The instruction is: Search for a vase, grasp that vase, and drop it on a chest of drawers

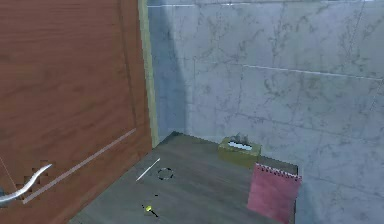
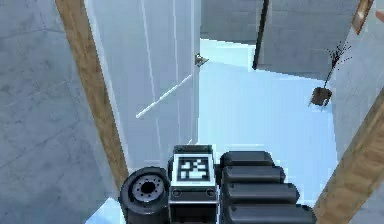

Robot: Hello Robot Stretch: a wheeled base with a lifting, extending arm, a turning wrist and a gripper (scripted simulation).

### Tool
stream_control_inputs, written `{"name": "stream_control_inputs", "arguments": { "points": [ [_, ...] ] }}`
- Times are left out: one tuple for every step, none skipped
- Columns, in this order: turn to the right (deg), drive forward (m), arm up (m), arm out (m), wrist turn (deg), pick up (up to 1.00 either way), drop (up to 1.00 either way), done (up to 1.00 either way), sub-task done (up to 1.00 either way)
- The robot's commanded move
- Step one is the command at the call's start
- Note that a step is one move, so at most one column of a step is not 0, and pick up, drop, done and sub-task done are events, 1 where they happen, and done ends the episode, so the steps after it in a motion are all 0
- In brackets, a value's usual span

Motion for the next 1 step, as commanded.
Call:
{"name": "stream_control_inputs", "arguments": {
  "points": [
    [-3.0,0.00,0.00,0.00,0.0,0.00,0.00,0.00,0.00]
  ]
}}
